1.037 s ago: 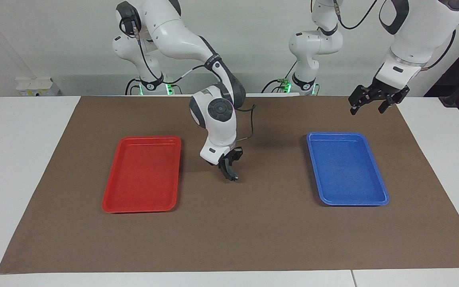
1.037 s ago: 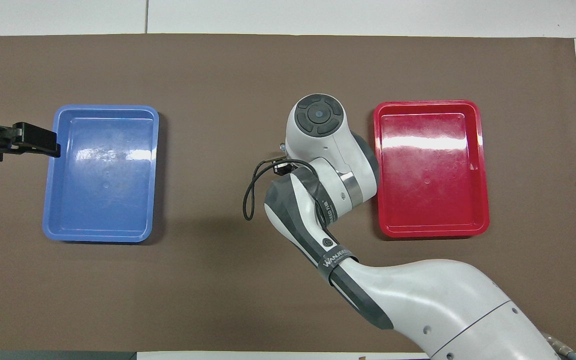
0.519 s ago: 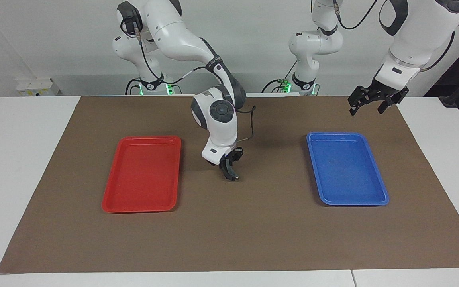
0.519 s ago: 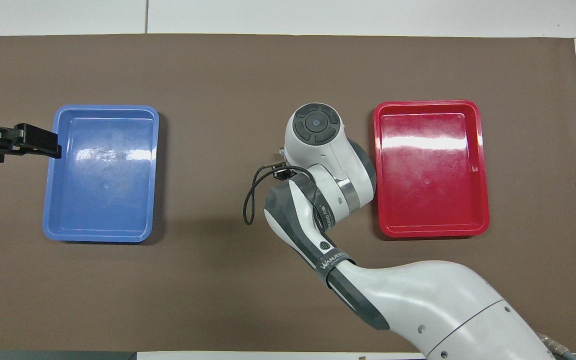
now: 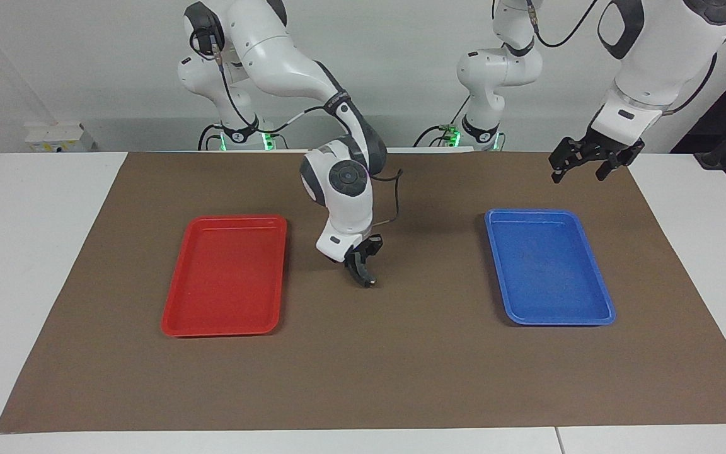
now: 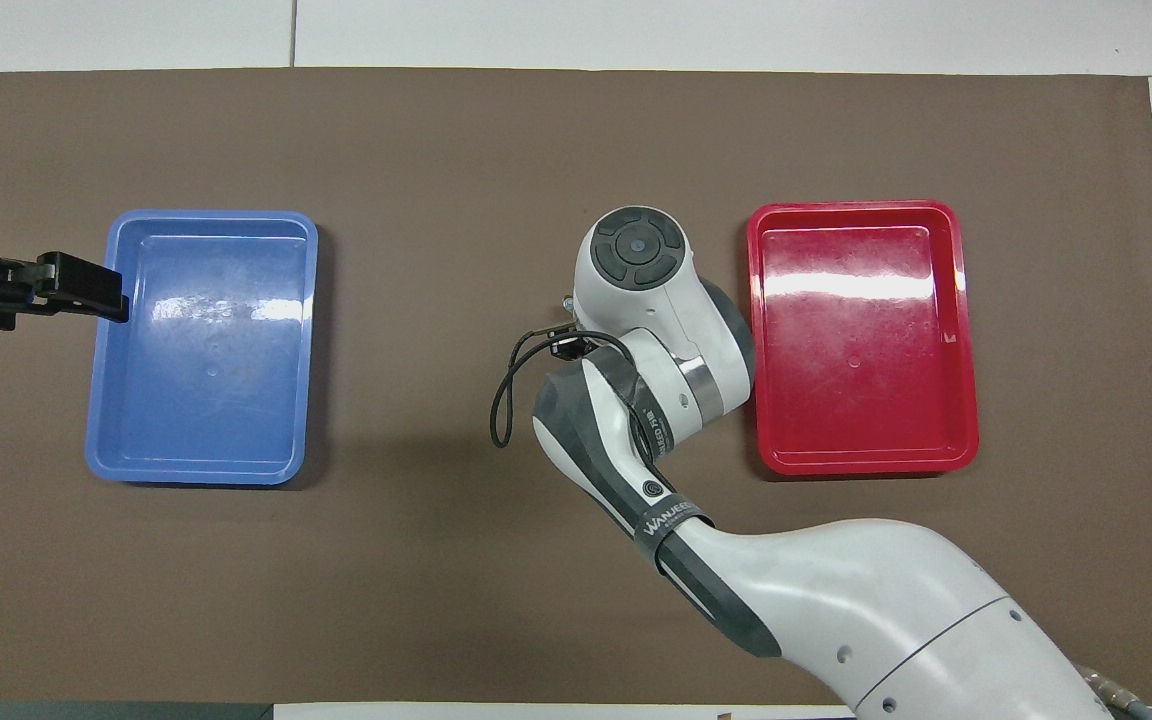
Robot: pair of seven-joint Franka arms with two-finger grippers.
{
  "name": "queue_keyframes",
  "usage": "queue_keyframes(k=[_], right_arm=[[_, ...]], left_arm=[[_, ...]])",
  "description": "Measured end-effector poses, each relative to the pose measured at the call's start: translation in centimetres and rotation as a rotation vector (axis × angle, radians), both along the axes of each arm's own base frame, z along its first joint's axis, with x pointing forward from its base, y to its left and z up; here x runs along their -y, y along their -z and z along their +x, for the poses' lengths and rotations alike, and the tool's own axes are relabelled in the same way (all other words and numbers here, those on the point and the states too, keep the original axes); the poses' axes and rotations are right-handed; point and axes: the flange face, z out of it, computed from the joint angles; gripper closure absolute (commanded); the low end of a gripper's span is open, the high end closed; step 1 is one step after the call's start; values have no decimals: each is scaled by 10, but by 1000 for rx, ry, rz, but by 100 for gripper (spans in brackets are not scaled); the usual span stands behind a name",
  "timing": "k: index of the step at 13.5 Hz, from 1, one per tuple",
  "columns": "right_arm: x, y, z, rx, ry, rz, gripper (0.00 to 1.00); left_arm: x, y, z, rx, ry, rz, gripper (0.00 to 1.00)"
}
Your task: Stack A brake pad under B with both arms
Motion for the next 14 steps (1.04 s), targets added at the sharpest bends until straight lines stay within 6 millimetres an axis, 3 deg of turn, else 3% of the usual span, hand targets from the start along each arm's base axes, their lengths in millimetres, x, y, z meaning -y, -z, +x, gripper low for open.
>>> queue_keyframes(k=[3, 4, 6, 11, 14], right_arm=[[0, 1, -1, 4, 2, 2, 87], [1, 1, -1, 5, 2, 3, 72], [1, 1, -1, 6, 3, 3, 0], [-1, -1, -3, 7, 2, 5, 0], [2, -23, -1, 27, 11, 18, 0]], left_arm=[[1, 3, 0, -6, 1, 0, 1], [1, 3, 0, -6, 1, -1, 1], [1, 3, 0, -6, 2, -1, 1], [2, 3, 0, -6, 3, -2, 1], [2, 3, 0, -6, 3, -2, 1]])
